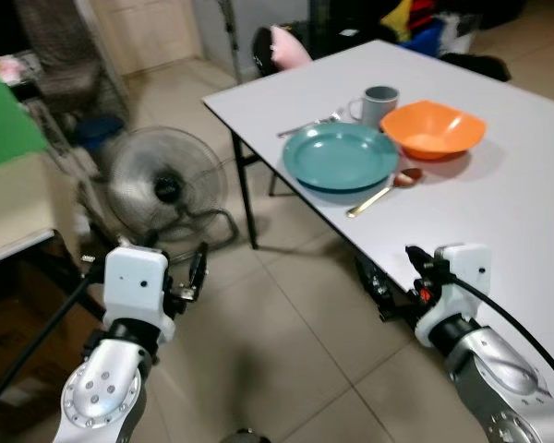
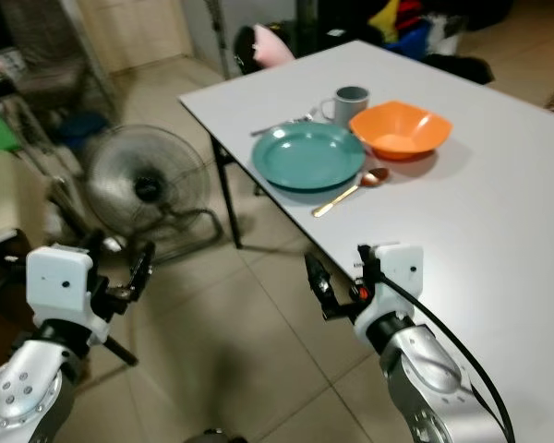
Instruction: Setting the table
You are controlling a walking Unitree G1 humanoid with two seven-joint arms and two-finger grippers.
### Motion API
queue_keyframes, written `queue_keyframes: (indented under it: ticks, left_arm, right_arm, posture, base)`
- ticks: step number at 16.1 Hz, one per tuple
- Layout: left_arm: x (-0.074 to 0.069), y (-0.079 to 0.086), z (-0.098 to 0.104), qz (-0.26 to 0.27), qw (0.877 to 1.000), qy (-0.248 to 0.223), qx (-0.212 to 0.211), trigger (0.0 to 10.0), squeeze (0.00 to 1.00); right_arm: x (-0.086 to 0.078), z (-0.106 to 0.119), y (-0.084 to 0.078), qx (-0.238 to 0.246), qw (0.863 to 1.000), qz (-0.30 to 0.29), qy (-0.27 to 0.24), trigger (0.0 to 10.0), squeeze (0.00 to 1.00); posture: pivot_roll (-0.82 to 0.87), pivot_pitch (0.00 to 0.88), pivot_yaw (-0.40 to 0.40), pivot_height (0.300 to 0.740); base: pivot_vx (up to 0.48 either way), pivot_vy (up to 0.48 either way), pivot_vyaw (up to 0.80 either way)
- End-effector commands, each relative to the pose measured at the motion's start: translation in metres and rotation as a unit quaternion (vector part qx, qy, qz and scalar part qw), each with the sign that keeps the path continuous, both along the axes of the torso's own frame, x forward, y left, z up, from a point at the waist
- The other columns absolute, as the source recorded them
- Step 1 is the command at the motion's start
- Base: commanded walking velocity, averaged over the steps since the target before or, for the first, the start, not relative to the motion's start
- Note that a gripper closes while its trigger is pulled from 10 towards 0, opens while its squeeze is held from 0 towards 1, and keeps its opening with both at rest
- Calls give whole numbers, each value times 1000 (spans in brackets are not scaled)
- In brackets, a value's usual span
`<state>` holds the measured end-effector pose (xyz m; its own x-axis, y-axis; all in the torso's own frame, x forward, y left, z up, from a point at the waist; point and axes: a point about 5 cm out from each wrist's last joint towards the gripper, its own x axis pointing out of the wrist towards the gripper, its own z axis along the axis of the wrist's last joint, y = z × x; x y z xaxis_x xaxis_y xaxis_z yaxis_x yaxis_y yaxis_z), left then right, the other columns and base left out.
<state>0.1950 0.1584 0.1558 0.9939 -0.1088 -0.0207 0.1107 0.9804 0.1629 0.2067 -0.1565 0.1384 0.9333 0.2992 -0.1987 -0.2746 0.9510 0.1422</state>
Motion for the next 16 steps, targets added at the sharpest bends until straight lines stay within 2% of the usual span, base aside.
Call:
queue_keyframes:
  ticks: [1,3,11,16]
  left_arm:
    - [0,4,1,9,1000,1,5,10000,0]
    - [1,5,1,10,1000,2,6,10000,0]
    - [-1,6,2,11,1000,5,6,10000,0]
    - [-2,8,3,17,1000,6,7,10000,0]
  right_arm:
    - [-1,3,4,9,1000,3,0,10000,1000]
    - [0,3,4,14,1000,-2,1,10000,1000]
    - [2,5,4,18,1000,-2,4,10000,1000]
    - [4,6,5,18,1000,1,4,10000,1000]
  posture:
    - [-115,53,88,740]
    - [-116,54,87,740]
    - [-116,63,76,740]
    - [-107,65,64,740]
  base:
    - [0,334,0]
    - [0,368,-250]
    - [0,381,-694]
    - [0,381,0]
